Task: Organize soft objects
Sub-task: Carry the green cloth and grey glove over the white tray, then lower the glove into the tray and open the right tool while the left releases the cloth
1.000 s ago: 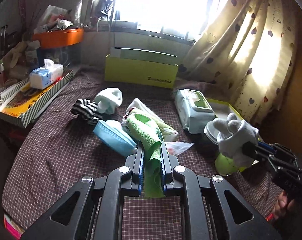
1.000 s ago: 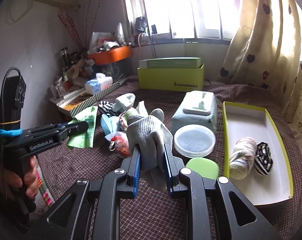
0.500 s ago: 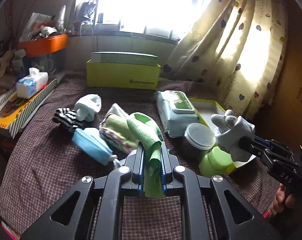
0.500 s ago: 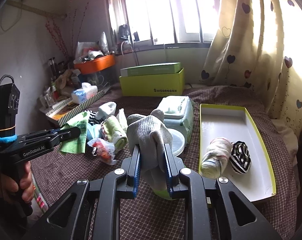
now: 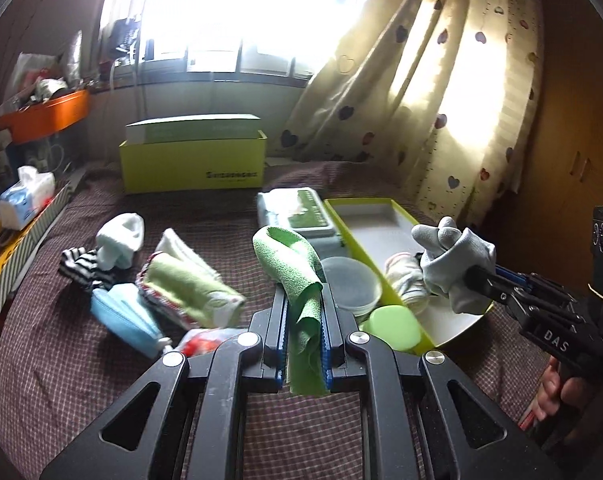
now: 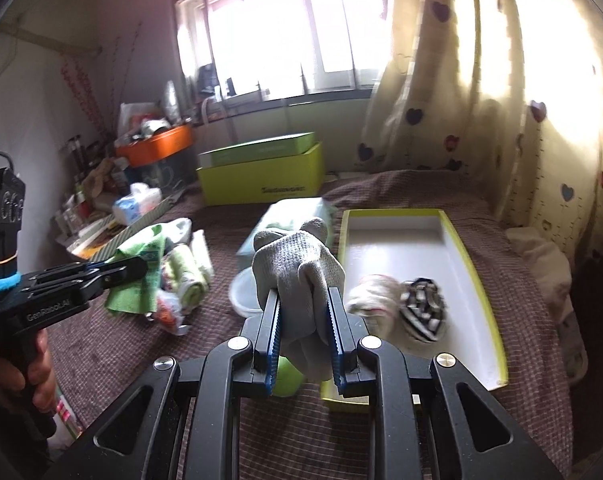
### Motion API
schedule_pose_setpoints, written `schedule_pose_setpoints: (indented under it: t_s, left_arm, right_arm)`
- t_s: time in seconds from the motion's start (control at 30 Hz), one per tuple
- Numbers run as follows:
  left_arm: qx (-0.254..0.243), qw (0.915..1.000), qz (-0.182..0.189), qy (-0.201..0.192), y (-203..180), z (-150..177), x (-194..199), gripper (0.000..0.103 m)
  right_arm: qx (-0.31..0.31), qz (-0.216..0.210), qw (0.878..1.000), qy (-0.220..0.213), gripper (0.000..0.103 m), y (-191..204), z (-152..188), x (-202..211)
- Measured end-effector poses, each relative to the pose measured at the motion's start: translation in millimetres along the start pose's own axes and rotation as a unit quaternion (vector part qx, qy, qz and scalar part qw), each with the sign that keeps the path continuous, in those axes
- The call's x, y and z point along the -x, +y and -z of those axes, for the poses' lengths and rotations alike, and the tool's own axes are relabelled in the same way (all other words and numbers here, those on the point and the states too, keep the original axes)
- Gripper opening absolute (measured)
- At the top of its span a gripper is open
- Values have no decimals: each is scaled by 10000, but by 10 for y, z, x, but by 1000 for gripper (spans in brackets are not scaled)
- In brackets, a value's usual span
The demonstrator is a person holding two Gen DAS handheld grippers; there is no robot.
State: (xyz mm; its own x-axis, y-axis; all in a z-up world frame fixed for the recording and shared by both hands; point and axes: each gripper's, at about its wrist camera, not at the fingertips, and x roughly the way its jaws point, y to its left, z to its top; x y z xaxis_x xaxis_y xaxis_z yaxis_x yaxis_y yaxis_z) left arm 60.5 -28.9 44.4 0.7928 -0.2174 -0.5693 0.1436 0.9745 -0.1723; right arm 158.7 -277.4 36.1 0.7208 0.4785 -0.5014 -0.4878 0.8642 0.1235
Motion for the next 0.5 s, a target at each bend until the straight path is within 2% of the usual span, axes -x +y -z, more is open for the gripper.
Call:
schedule_pose_setpoints:
  t_s: [0.5]
  left_arm:
    - [-443,9974,553,137,-537,-137,-226,14]
  right_arm:
    - [-333,477,9983,-52,20,-439,43,128]
